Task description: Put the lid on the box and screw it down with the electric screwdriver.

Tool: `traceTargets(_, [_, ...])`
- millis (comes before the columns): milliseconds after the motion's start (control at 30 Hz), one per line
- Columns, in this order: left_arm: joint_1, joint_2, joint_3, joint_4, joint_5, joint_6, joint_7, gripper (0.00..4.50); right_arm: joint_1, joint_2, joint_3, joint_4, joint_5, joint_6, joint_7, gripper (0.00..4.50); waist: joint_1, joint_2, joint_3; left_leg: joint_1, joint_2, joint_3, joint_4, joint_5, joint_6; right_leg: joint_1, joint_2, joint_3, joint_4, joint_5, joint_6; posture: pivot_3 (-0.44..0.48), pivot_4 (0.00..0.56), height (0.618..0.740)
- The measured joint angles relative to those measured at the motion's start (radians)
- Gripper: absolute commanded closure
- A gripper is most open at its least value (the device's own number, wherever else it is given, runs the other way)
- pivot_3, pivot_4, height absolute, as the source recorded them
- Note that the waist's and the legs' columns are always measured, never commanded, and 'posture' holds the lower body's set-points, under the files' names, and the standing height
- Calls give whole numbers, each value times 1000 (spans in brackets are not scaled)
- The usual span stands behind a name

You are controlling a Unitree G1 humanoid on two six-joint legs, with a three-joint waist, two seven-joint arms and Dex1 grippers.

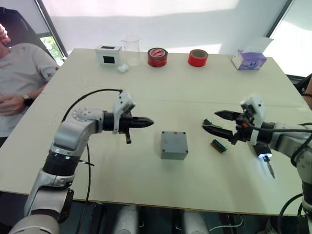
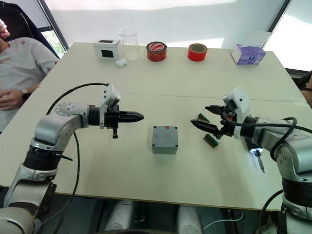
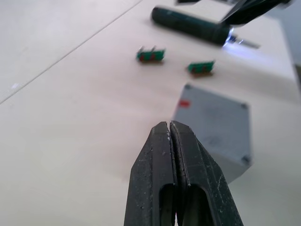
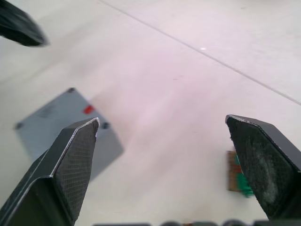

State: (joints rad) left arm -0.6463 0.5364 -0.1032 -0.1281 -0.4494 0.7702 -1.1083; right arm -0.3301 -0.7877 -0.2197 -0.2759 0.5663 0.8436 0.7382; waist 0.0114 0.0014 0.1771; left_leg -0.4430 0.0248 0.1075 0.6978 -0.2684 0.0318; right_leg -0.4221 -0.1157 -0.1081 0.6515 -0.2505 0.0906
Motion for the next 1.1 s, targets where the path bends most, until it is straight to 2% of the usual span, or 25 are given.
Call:
traceTargets(200, [1,-11,-25,-20,-16,10,29,4500,-37,66,124,247,-172,-217,-26,78,0,1,0,0,1,1,0,1,-2,-1,2,0,1,0,0,0,150,715])
traceTargets(300, [3,-12,-35,-26,-17,10,38,4500,-45,85,163,322,-209,-280,-9,634,1,1,0,0,1,1,0,1,-2,-1,1,0,1,0,0,0,150,715])
traceTargets(467, [18,-12,-39,-50,-28,14,51,4500,-65,97,172,420,-248,-363,15,2318,0,1,0,0,1,0,0,1,-2,-1,1,0,1,0,0,0,150,715])
traceTargets(1100, [22,-9,-54,-45,-35,6,65,4500,-66,115,162,425,-257,-368,15,2318,0,1,0,0,1,0,0,1,-2,-1,1,0,1,0,0,0,150,715])
